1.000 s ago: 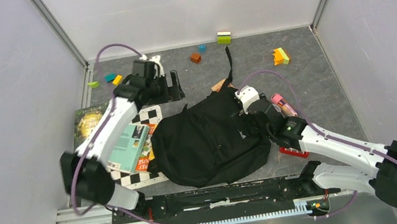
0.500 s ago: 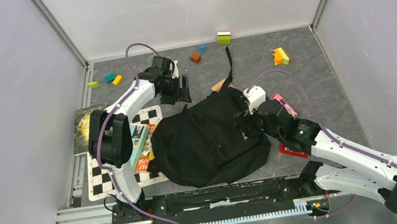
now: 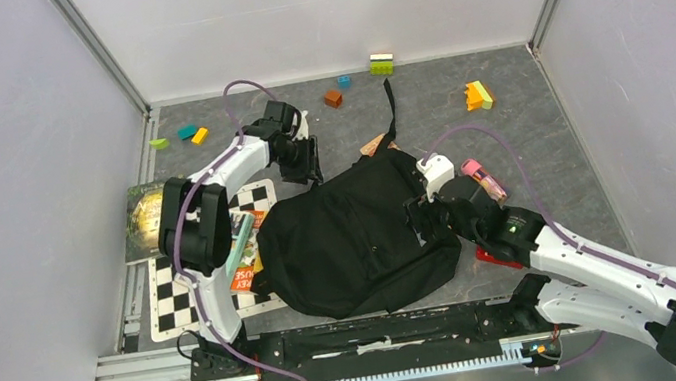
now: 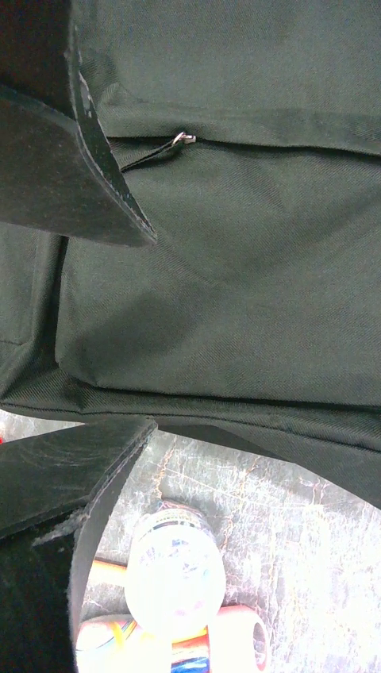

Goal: Pack the student bag
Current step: Unzip the student bag at the center of the board.

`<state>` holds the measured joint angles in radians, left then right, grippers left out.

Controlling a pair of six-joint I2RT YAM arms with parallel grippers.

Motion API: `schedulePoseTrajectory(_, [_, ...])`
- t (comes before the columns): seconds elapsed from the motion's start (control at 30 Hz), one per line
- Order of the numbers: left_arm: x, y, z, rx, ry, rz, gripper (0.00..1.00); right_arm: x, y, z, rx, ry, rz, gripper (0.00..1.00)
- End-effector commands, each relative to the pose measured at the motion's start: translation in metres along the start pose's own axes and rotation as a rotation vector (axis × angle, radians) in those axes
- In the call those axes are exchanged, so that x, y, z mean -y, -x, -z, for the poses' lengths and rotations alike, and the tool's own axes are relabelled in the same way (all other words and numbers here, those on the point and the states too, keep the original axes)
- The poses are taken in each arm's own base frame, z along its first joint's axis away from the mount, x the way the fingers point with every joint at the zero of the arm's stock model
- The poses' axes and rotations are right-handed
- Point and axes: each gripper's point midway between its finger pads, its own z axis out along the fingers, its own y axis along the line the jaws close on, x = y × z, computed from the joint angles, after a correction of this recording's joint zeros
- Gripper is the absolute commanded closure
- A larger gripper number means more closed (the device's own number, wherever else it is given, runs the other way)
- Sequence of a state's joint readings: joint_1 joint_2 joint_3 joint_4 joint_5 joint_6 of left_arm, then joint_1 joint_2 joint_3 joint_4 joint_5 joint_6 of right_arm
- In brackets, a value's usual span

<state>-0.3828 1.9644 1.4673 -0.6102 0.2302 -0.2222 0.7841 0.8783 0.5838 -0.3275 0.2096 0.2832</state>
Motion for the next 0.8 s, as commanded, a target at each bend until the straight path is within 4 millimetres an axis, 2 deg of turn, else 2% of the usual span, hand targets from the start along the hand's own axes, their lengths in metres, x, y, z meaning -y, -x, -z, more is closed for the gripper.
schedulePoseTrajectory(0.0, [0.007,0.011,-0.002,0.024,-0.047,-0.028,0.51,-0.003,0.007,0.002,0.028,0.013,-0.019,0.18])
schedulePoseTrajectory(0.2, [0.013,0.008,-0.002,0.005,-0.083,-0.022,0.63,-0.002,0.006,0.002,0.027,0.007,-0.020,0.18])
schedulePoseTrajectory(0.27, [0.011,0.009,0.004,-0.006,-0.060,-0.022,0.77,-0.002,0.006,0.002,0.025,0.006,-0.019,0.19])
schedulePoseTrajectory(0.3, [0.009,0.010,0.007,-0.002,-0.045,-0.022,0.88,0.000,0.006,0.002,0.024,-0.008,-0.021,0.19])
schedulePoseTrajectory(0.37, [0.005,0.019,0.020,0.049,-0.013,-0.024,0.98,0.006,0.008,0.003,0.025,-0.038,-0.020,0.19])
schedulePoseTrajectory(0.47, [0.008,0.031,0.045,0.169,-0.002,-0.027,0.98,0.011,0.016,0.006,0.042,-0.065,-0.008,0.11])
schedulePoseTrajectory(0.6, [0.014,0.042,0.075,0.325,-0.013,-0.010,0.98,0.007,0.031,0.006,0.065,-0.053,0.014,0.08])
schedulePoseTrajectory(0.77, [0.019,0.039,0.085,0.332,-0.032,0.011,0.98,-0.006,0.057,-0.002,0.095,-0.014,0.025,0.08])
